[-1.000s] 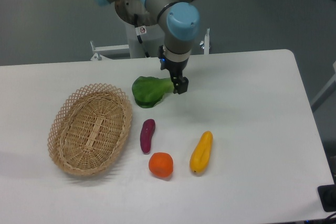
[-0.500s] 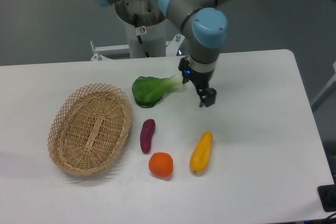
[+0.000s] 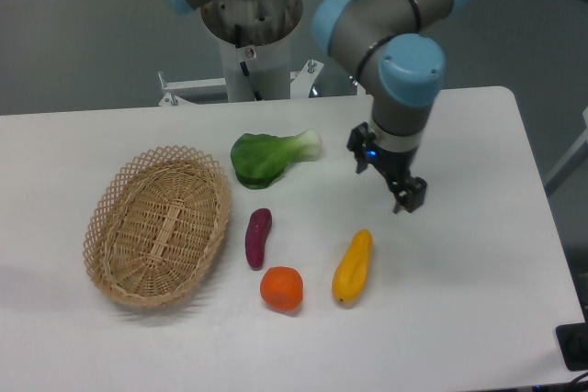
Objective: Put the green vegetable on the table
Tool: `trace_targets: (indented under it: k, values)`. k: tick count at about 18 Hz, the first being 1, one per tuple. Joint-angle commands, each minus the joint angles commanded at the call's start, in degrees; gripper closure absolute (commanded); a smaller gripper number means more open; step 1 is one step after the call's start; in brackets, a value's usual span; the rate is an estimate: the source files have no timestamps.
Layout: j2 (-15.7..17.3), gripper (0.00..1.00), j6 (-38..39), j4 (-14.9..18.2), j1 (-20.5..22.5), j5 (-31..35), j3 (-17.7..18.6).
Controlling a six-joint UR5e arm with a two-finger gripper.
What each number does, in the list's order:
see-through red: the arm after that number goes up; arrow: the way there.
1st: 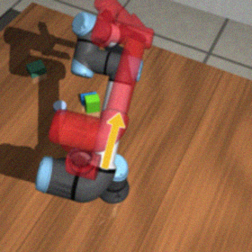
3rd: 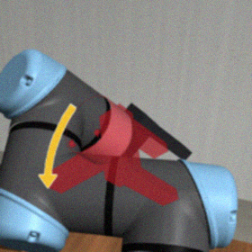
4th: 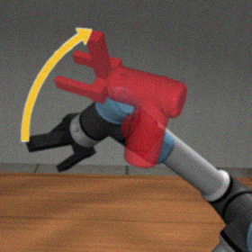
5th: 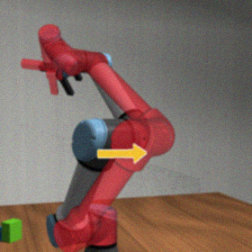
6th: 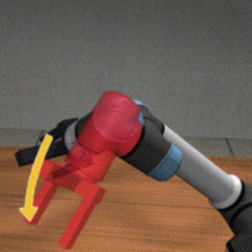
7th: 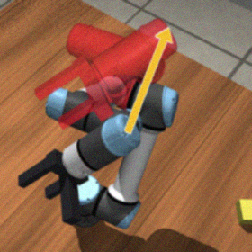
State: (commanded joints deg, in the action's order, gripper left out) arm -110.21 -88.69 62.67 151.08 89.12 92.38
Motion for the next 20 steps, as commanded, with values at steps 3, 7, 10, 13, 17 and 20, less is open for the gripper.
trace_targets:
  k: [3, 7, 10, 13, 17, 20]
  values:
    - [-2.7, 0.00, 1.1, 0.0, 0.6, 0.0, -3.4]
    - [-5.4, 0.00, 1.5, 0.0, 1.0, 0.1, -6.6]
    - [-5.7, 0.00, 1.6, -0.1, 1.3, 0.0, -6.2]
    - [-5.7, 0.00, 1.8, -0.1, 1.3, 0.0, -6.1]
    - [-5.8, 0.00, 2.1, -0.2, 1.2, 0.0, -6.1]
    - [-5.8, 0.00, 2.2, -0.3, 1.3, 0.0, -6.0]
